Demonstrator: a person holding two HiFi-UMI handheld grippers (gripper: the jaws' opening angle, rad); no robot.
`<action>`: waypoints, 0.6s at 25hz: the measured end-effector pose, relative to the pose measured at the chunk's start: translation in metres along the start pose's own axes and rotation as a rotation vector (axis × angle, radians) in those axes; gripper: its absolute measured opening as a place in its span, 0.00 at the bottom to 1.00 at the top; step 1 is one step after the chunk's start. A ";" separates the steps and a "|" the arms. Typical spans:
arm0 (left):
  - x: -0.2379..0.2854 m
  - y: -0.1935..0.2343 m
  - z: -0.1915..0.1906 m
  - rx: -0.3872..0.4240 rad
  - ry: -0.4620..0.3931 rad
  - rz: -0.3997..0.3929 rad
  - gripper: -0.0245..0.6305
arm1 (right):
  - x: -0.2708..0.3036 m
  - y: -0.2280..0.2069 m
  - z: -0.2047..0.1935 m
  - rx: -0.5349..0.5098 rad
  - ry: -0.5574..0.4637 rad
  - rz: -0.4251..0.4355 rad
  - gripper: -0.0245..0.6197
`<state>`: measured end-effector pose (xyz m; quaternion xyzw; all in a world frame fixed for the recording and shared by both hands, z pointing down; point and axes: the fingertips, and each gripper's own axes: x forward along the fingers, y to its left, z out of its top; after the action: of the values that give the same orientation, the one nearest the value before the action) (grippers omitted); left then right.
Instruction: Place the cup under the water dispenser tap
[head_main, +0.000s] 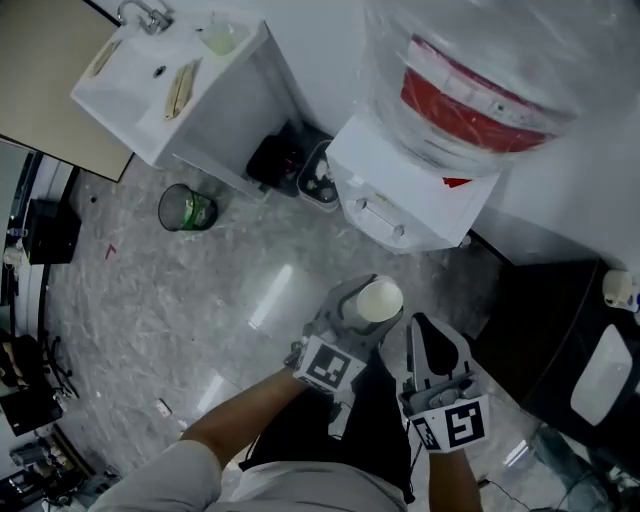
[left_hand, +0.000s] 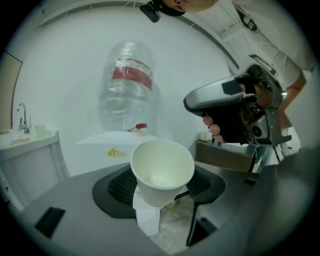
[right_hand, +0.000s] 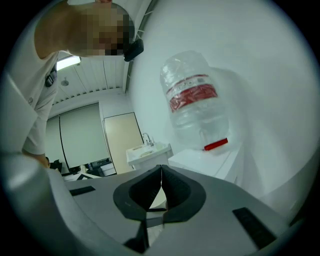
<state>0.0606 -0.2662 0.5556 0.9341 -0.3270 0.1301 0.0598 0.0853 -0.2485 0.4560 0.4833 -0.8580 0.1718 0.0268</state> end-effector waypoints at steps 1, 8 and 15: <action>0.010 0.005 -0.017 -0.001 0.004 0.000 0.48 | 0.007 -0.005 -0.014 0.005 0.003 -0.008 0.06; 0.082 0.035 -0.154 0.003 0.057 -0.016 0.48 | 0.046 -0.041 -0.087 0.027 0.001 -0.037 0.06; 0.144 0.051 -0.244 0.020 0.091 -0.025 0.48 | 0.066 -0.064 -0.135 0.006 0.039 -0.040 0.06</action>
<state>0.0878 -0.3437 0.8313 0.9318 -0.3109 0.1749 0.0667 0.0882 -0.2895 0.6136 0.4970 -0.8470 0.1833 0.0454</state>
